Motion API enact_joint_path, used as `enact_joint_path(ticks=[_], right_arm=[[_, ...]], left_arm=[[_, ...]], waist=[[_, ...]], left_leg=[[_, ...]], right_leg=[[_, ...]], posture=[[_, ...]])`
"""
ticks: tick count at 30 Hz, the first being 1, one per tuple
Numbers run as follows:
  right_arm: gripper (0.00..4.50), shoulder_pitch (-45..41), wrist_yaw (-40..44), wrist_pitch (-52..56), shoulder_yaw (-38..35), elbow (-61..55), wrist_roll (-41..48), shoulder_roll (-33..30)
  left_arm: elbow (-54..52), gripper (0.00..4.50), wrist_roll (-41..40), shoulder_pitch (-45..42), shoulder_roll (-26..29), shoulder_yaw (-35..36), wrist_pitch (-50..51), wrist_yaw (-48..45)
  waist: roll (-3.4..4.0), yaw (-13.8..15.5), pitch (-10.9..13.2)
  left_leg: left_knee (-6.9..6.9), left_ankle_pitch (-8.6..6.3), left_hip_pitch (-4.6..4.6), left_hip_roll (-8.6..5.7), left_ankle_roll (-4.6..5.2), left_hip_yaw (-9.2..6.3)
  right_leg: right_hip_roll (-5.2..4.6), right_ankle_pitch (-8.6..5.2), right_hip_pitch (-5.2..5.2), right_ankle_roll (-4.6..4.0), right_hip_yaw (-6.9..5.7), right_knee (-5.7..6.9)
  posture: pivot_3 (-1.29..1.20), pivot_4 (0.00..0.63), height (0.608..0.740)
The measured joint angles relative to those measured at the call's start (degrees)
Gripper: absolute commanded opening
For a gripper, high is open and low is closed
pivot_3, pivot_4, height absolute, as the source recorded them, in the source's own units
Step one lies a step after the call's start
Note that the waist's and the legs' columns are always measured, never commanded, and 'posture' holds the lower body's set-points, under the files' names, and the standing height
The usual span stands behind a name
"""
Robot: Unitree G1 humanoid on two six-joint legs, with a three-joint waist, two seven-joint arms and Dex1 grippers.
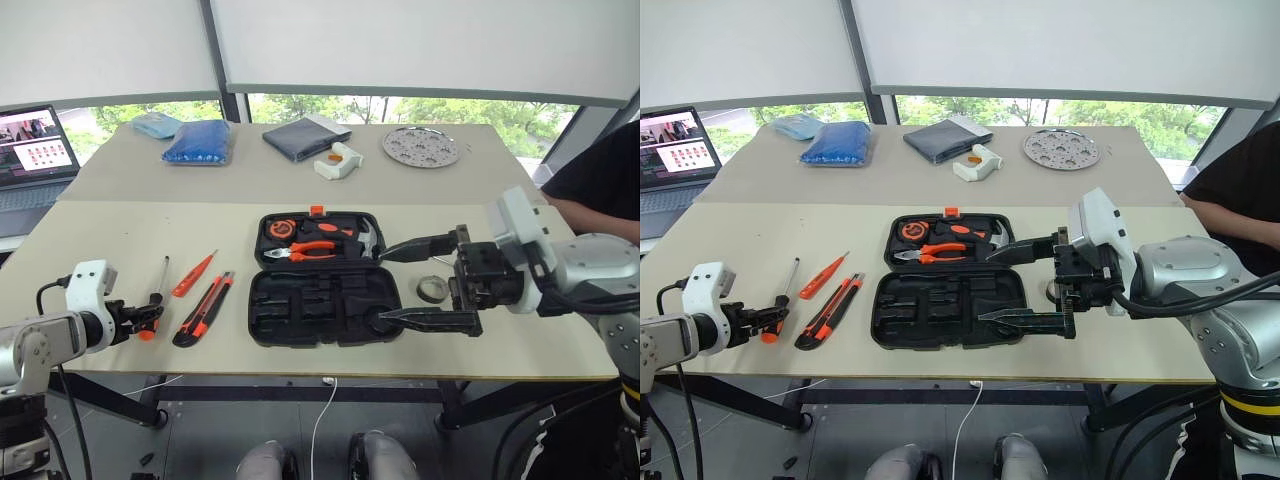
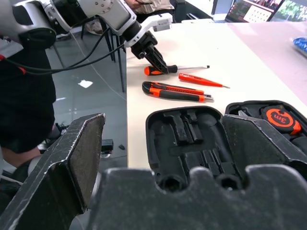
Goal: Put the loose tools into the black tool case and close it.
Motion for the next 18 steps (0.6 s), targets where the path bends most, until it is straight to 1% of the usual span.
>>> enact_joint_path(ticks=[1,2,4,5,7,8,10,11,12,13,15,16,17,18], right_arm=[[4.5,0.33,0.01,-0.61,0.03,0.0,-0.82,0.09],[4.5,0.75,0.01,-1.03,0.03,0.02,-1.27,0.1],[4.5,1.78,0.07,-1.35,-0.01,-0.03,-1.5,0.07],[4.5,3.13,0.35,-1.31,-0.15,-0.12,-1.37,-0.32],[4.5,5.26,0.88,-0.5,-0.37,-0.18,-0.9,-1.93],[4.5,6.92,1.44,-0.17,-0.8,-0.3,-0.92,-3.03],[4.5,7.89,0.98,-0.26,-1.36,-0.48,-1.08,-2.88],[4.5,7.9,0.51,-0.46,-1.51,-0.51,-1.17,-2.68],[4.5,8.35,-0.13,-0.85,-2.24,-0.62,-1.35,-2.55],[4.5,8.66,-0.51,-0.94,-2.63,-0.65,-1.5,-2.55],[4.5,9.71,-1.74,-1.2,-3.4,-0.68,-1.71,-2.37],[4.5,10.46,-2.48,-1.29,-3.9,-0.73,-2.05,-2.21],[4.5,10.49,-3.1,-1.31,-3.91,-0.77,-2.25,-1.88],[4.5,11.13,-3.8,-1.39,-4.42,-1.0,-2.46,-1.79]], left_arm=[[0.74,0.99,0.14,-0.1,0.02,-0.05,-0.78,-0.21],[1.54,0.8,0.28,-0.16,0.15,-0.11,-1.56,-0.53],[3.88,0.79,1.09,-0.49,1.94,-1.76,-5.04,-2.79],[6.78,0.79,3.05,-0.97,4.61,-3.8,-9.02,-5.1],[10.88,0.79,6.08,-1.67,9.3,-6.22,-15.0,-9.43],[13.1,0.79,7.8,-2.95,12.58,-7.85,-21.1,-14.95],[14.42,0.79,9.17,-7.07,15.41,-10.15,-31.03,-24.5],[14.49,0.79,9.22,-8.89,16.21,-10.92,-34.48,-28.13],[14.62,0.79,9.15,-12.3,16.84,-12.63,-38.01,-34.34],[14.15,0.79,9.01,-14.62,17.05,-14.25,-39.84,-38.88],[13.49,0.79,9.54,-20.32,16.32,-19.88,-43.4,-47.68],[14.26,0.79,11.39,-24.32,14.49,-23.62,-45.34,-51.16],[14.22,0.79,12.4,-26.53,12.81,-26.18,-46.87,-53.25],[15.35,0.79,13.84,-28.81,10.94,-29.04,-48.34,-55.5]], waist=[[0.02,-0.12,-0.01],[0.03,-0.16,-0.02],[0.01,-0.15,-0.01],[-0.17,-0.15,0.1],[-0.46,-0.17,0.2],[-0.56,-0.04,0.18],[-0.58,0.38,0.18],[-0.58,0.55,0.18],[-0.58,0.74,0.18],[-0.58,0.77,0.18],[-0.58,0.79,0.18],[-0.58,0.8,0.18],[-0.58,0.81,0.18],[-0.58,0.74,0.18]], left_leg=[[-0.05,0.03,0.06,0.02,-0.05,0.0],[-0.09,0.05,0.15,0.05,-0.09,-0.01],[-0.13,0.12,0.26,0.12,-0.2,-0.05],[-0.13,0.17,0.22,0.23,-0.29,-0.13],[-0.08,0.2,-0.18,0.48,-0.35,-0.17],[-0.05,0.27,-0.46,0.51,-0.47,-0.19],[-0.02,0.24,-0.63,0.49,-0.42,-0.19],[-0.01,0.23,-0.69,0.48,-0.4,-0.19],[0.02,0.19,-0.79,0.41,-0.34,-0.19],[0.06,0.18,-0.85,0.39,-0.31,-0.19],[0.13,0.19,-0.88,0.17,-0.2,-0.18],[0.16,0.26,-0.9,0.03,-0.06,-0.19],[0.27,0.41,-1.0,-0.01,0.28,-0.19],[0.36,0.4,-1.04,0.0,0.38,-0.2]], right_leg=[[0.02,-0.01,0.02,-0.01,0.02,0.01],[0.06,-0.02,0.08,-0.02,0.02,0.01],[0.12,-0.07,0.17,-0.11,-0.04,0.05],[0.22,-0.09,0.12,-0.15,-0.11,0.05],[0.41,-0.08,-0.18,-0.15,-0.23,0.0],[0.44,-0.03,-0.44,-0.26,-0.3,-0.01],[0.38,-0.02,-0.49,-0.59,-0.42,-0.08],[0.36,0.0,-0.52,-0.62,-0.44,-0.11],[0.36,0.07,-0.54,-0.74,-0.48,-0.14],[0.46,0.11,-0.55,-0.82,-0.56,-0.17],[0.5,0.16,-0.54,-0.88,-0.7,-0.13],[0.46,0.14,-0.53,-0.81,-0.69,-0.1],[0.46,0.09,-0.54,-0.6,-0.72,-0.14],[0.46,0.09,-0.54,-0.56,-0.71,-0.12]], posture=[[0.0,0.15,0.718],[0.0,0.15,0.718],[0.0,0.15,0.718],[0.0,0.15,0.718],[0.0,0.15,0.718],[0.0,0.15,0.718],[0.0,0.15,0.718],[0.0,0.15,0.718],[0.0,0.15,0.718],[0.0,0.15,0.718],[0.0,0.15,0.718],[0.0,0.15,0.718],[0.0,0.15,0.718],[0.0,0.15,0.718]])
